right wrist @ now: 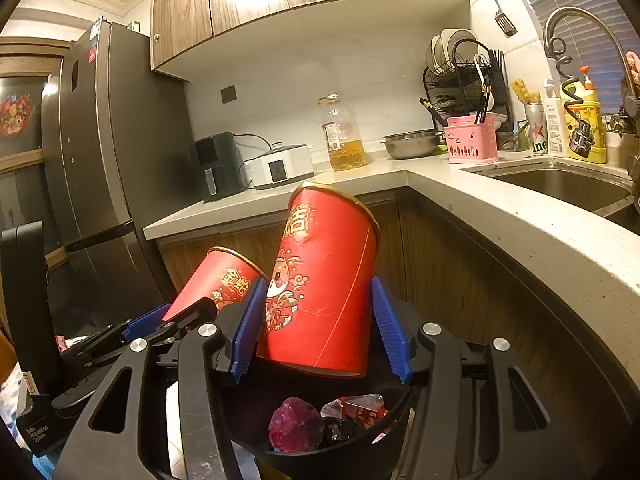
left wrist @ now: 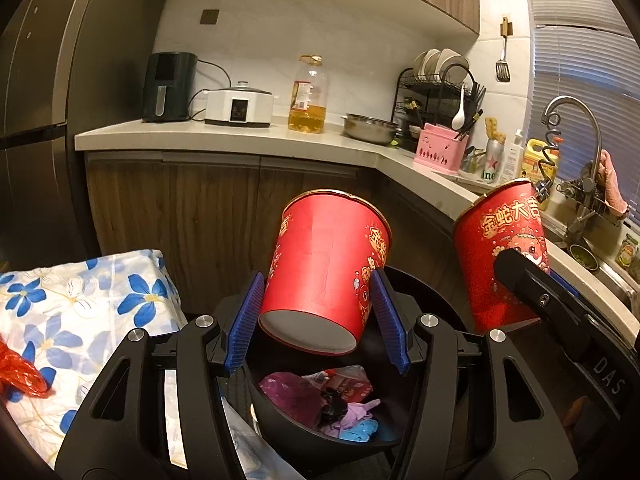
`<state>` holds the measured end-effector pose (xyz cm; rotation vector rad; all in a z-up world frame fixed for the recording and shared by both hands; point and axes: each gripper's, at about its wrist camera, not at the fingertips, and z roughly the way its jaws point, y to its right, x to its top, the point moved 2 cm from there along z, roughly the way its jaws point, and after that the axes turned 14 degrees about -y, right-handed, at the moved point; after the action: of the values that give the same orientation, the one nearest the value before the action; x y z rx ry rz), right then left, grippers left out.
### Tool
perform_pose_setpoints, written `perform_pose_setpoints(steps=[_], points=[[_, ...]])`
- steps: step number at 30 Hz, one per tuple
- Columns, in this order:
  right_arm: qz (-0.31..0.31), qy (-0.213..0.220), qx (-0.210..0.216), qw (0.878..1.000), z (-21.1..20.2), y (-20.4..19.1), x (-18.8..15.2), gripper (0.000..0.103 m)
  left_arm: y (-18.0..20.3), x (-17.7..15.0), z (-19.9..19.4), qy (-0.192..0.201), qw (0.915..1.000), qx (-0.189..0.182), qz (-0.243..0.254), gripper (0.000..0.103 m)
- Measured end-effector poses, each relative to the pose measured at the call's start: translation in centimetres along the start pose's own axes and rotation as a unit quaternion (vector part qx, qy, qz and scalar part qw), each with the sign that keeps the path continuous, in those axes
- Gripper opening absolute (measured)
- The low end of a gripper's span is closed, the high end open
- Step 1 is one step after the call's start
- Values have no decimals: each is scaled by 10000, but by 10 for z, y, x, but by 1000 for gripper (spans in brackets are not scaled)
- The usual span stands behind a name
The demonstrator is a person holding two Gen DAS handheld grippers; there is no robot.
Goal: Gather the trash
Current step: 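Open both grippers over the bin to drop the red cups, then move both tools back over the table toward the red bags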
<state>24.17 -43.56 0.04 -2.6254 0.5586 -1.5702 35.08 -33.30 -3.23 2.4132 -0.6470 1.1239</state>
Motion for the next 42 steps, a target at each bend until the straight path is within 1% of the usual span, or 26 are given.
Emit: perform_pose_setpoints(steps=[8, 10, 11, 12, 13, 15, 20, 21, 24, 28, 30, 32, 33, 34, 42], points=[[21, -6, -24, 10000, 7, 2, 3, 54, 1, -2, 9, -82, 10000, -11, 6, 55], [74, -10, -34, 10000, 7, 4, 4, 63, 0, -3, 10, -108, 9999, 28, 13, 55], [122, 14, -32, 9999, 7, 5, 3, 72, 0, -3, 12, -123, 9999, 59, 23, 58], [184, 42, -38, 9998, 5, 8, 3, 74, 0, -4, 13, -147, 9999, 66, 21, 63], [211, 47, -47, 9998, 5, 9, 4, 74, -1, -4, 14, -177, 9998, 60, 16, 65], [279, 71, -81, 9996, 3, 13, 5, 74, -2, -7, 16, -223, 9997, 123, 26, 73], [305, 37, -104, 9995, -2, 13, 2, 79, -10, -11, 13, -250, 9995, 156, -151, 77], [262, 17, -111, 9996, -4, 11, 0, 81, -13, -14, 10, -229, 9994, 154, -208, 80], [138, 15, -165, 9998, -8, 3, -6, 86, -22, -21, -2, -174, 9991, 191, -339, 84], [9, -79, -152, 9999, -12, -8, -16, 88, -39, -33, -23, -99, 9978, 378, -529, 89], [-72, -116, -157, 9998, -14, -15, -20, 89, -48, -40, -36, -34, 9965, 580, -601, 94], [-131, -119, -137, 9998, -18, -23, -24, 91, -59, -45, -49, 30, 9950, 775, -622, 96], [-134, -125, -122, 9998, -19, -26, -25, 94, -65, -48, -58, 56, 9938, 909, -637, 97], [-132, -110, -86, 9998, -22, -30, -27, 95, -71, -52, -66, 92, 9927, 1010, -650, 97], [-420, -241, 190, 9986, -24, -83, -45, 96, -119, -77, -116, 159, 9869, 1424, -746, 97]])
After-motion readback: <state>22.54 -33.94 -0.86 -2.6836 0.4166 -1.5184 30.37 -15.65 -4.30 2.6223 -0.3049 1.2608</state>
